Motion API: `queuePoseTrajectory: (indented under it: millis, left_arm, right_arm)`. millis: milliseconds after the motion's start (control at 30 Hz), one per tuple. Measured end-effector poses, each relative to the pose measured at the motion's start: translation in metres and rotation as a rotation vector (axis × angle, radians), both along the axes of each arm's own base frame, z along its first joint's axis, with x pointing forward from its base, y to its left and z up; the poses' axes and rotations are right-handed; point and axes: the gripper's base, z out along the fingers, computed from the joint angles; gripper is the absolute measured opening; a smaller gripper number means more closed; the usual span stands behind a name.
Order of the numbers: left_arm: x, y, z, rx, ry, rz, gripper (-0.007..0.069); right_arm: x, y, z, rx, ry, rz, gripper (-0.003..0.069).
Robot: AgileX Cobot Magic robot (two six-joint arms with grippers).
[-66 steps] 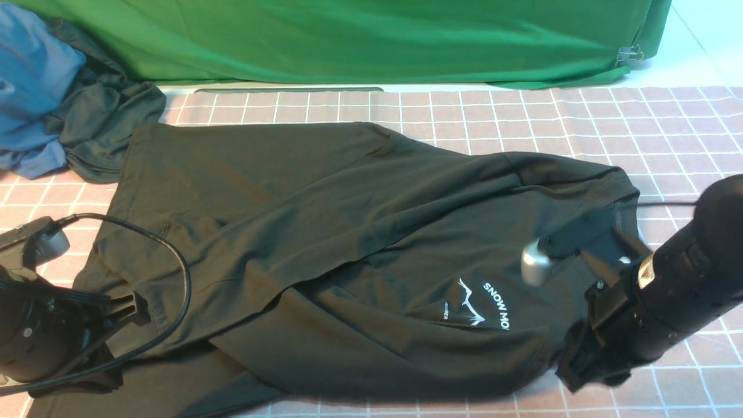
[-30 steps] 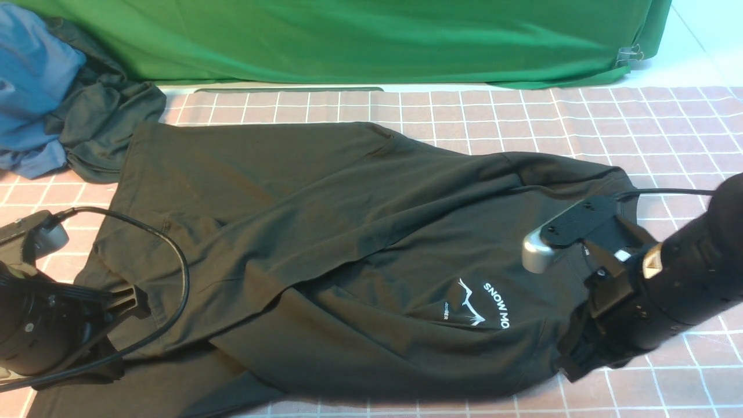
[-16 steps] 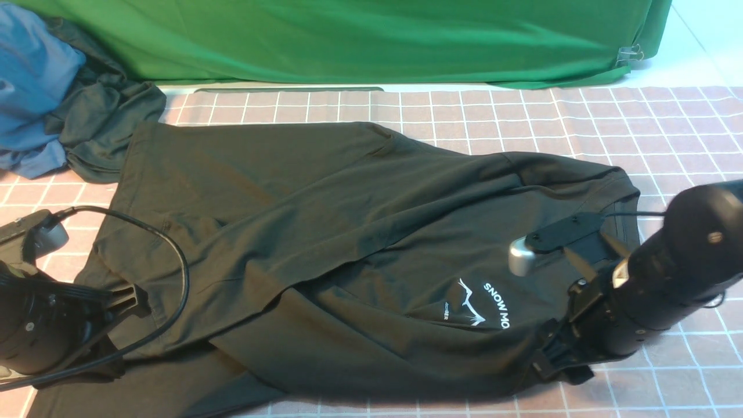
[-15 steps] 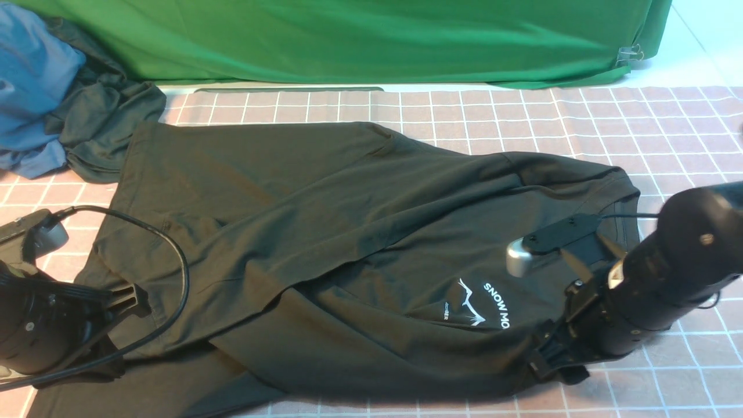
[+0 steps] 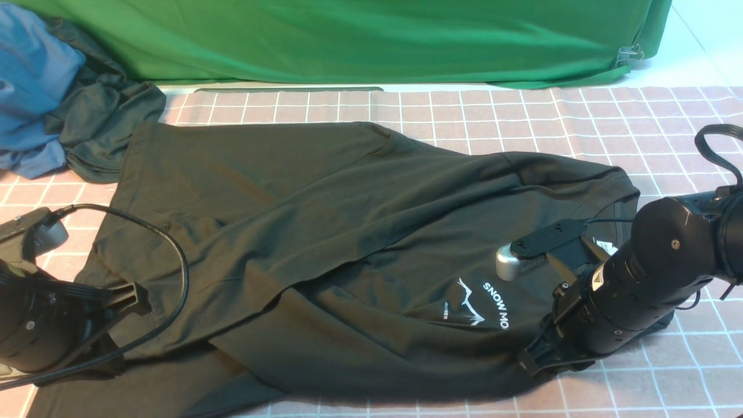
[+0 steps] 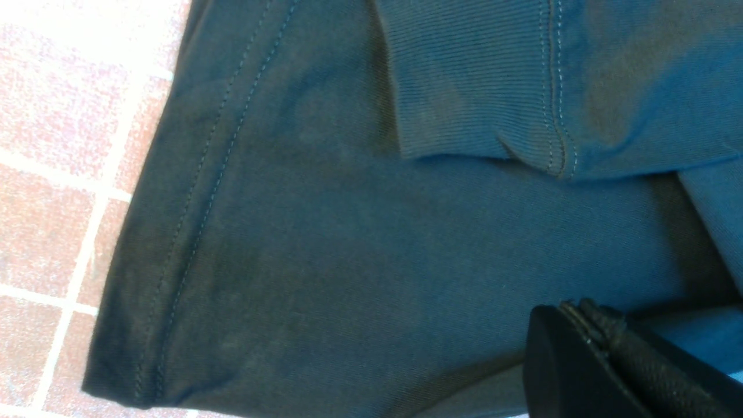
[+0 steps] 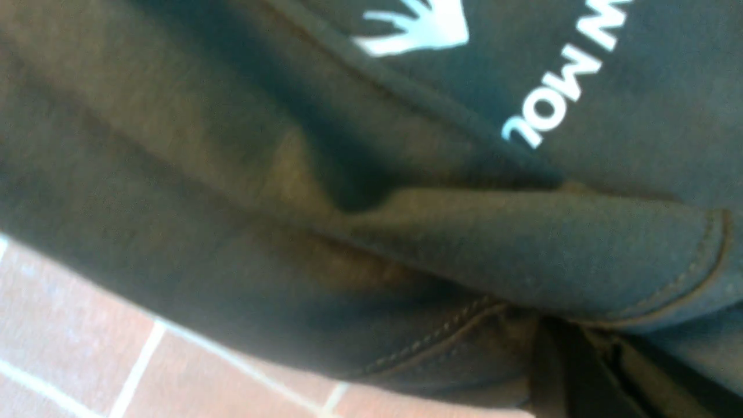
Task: Fold a long-sleeved shirt over a pink coffee tablecloth.
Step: 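Grasp the near edge of the shirt at its hem and shoulder corners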
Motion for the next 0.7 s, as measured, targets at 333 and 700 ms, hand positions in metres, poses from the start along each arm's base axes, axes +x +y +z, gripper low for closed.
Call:
queuePoseTrajectory:
  millis: [333, 700]
  left_arm:
    - [0.0, 0.0, 0.0, 0.0, 0.0, 0.0, 0.0014]
    - [0.0, 0.0, 0.0, 0.0, 0.0, 0.0, 0.0014]
  right_arm:
    - [-0.015, -0.005, 0.028, 0.013, 0.007, 0.025, 0.0041]
    - [-0.037, -0.013, 0.041, -0.035, 0.15, 0.073, 0.004]
